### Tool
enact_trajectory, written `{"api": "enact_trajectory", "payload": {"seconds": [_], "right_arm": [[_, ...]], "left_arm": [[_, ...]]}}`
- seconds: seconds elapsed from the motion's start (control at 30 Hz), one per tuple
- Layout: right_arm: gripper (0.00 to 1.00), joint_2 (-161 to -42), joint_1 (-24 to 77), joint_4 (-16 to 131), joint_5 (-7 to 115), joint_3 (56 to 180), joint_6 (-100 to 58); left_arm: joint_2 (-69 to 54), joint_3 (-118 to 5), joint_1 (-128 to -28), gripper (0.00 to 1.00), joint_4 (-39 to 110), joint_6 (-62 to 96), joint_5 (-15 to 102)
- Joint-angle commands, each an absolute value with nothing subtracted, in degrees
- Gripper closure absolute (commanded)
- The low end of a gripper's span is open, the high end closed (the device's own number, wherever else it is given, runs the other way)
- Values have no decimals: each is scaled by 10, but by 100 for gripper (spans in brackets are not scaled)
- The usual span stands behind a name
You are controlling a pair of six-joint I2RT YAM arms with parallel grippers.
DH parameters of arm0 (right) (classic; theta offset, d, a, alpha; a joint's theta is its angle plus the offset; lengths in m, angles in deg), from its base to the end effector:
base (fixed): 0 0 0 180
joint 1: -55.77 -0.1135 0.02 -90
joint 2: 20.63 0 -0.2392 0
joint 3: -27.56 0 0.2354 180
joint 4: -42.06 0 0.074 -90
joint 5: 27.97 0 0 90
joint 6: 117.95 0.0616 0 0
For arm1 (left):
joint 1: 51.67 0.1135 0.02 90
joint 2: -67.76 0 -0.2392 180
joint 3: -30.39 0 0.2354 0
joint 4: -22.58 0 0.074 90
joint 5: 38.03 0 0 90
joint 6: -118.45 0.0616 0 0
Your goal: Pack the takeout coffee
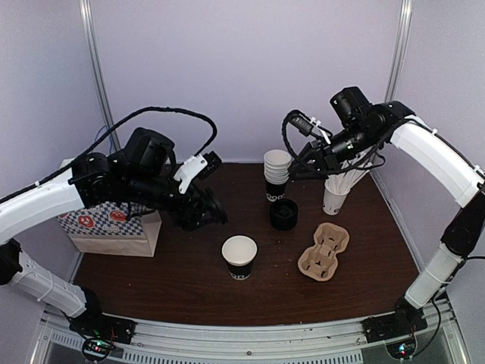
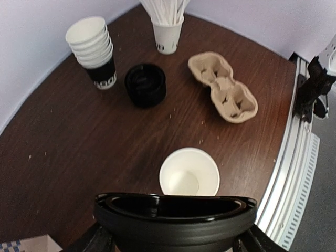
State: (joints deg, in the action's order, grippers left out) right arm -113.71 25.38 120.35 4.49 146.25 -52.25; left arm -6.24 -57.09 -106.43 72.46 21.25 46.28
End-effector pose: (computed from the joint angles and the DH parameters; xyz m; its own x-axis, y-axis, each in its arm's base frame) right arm 0.2411 0.2017 0.3690 -0.3319 -0.4507 -0.8287 -0.9319 0.0205 0.3621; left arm 0.1634 -0.2419 0.3180 -0.4473 0.4171 -0.7912 0.8091 0.5657 -0.1593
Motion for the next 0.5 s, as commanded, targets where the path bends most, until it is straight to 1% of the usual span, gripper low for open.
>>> {"api": "enact_trajectory", "payload": {"seconds": [0.0, 0.1, 0.2, 0.37, 0.47], "right_arm": [[60, -1126, 261, 1165, 77, 1407, -532], [60, -1118, 262, 1153, 81, 1380, -532], [60, -1115, 262, 1148, 81, 1370, -531], [60, -1113, 262, 1145, 83, 1362, -529], [60, -1106, 262, 1140, 85, 1350, -530]], "left_arm": [[-94, -629, -1066, 33, 998, 201, 507], [-121, -637, -1066, 32, 1076, 189, 531], [-162, -621, -1066, 31, 1112, 176, 520], [-249, -592, -1065, 31, 1134, 167, 499], [-274, -572, -1063, 29, 1105, 166, 486]]}}
